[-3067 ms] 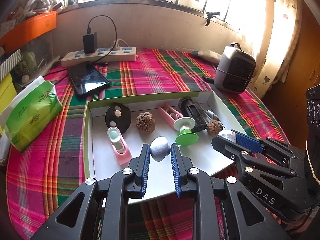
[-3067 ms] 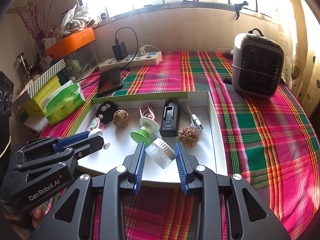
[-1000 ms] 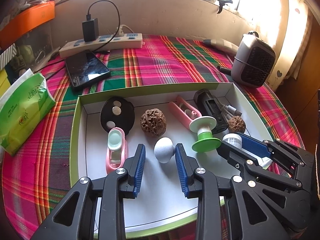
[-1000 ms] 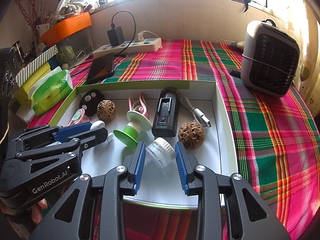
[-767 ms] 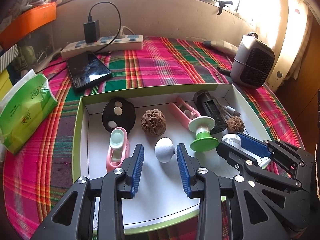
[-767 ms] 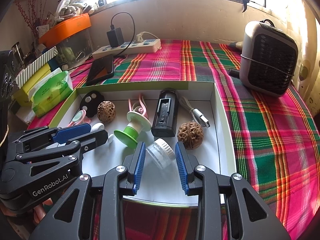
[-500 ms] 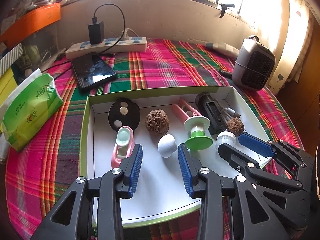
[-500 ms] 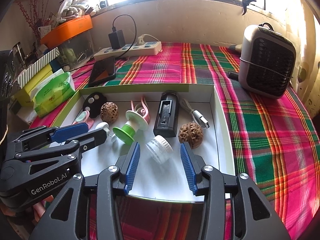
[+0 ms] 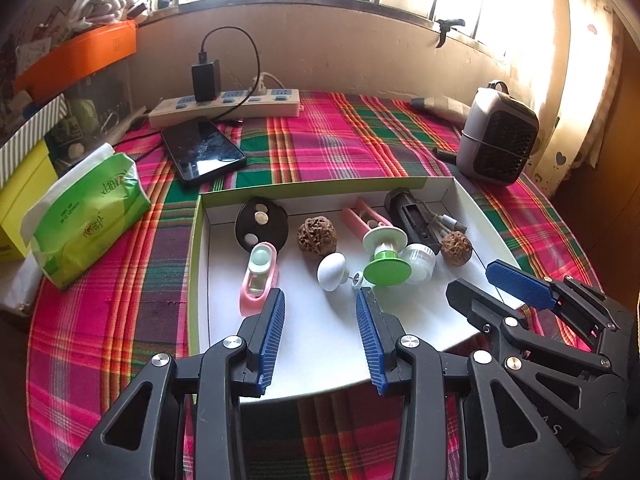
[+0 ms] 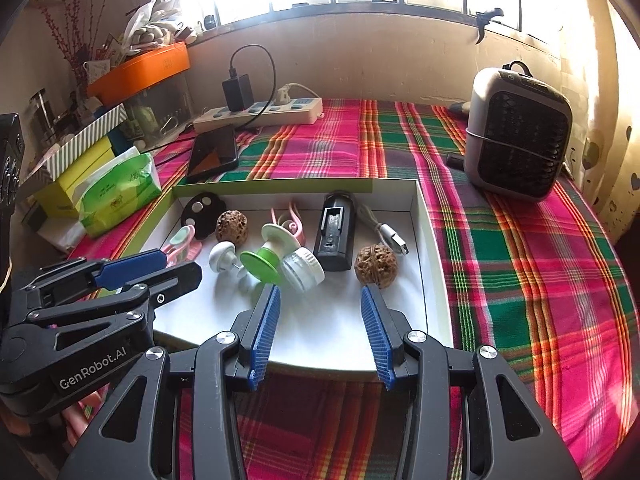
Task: Organize objects
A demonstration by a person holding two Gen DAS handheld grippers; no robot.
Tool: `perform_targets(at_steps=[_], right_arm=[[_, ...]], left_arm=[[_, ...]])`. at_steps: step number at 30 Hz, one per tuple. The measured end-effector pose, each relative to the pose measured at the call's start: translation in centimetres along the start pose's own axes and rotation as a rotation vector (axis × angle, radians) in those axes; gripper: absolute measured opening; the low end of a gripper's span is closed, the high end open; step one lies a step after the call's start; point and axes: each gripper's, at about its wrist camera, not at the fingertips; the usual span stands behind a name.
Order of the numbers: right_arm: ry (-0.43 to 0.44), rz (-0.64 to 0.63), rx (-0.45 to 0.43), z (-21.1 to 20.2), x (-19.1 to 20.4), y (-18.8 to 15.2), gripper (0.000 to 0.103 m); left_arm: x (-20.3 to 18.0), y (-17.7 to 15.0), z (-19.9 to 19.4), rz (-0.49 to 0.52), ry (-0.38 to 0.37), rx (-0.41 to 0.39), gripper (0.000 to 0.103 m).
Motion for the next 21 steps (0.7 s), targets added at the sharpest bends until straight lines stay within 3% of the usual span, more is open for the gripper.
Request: perform_targets(at_steps=[12, 21], right_arm=[[-0.007, -0.001, -0.035, -2.8, 0.5, -1.4, 0.044], [-0.015, -0.015, -0.021, -3.8, 0.7, -3.4, 0.044]], left_arm=[[-1.3, -1.8, -3.5, 0.005, 0.061, -0.046, 0.035], [-2.2, -4.3, -4.5, 0.000, 0.079, -0.025, 0.035]])
Point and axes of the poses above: each gripper's, at about its wrist camera, not at the fingertips, and z roughly the way its jaws point, x to its left, y to its top, and after that the axes turned 12 degrees about z, right-handed
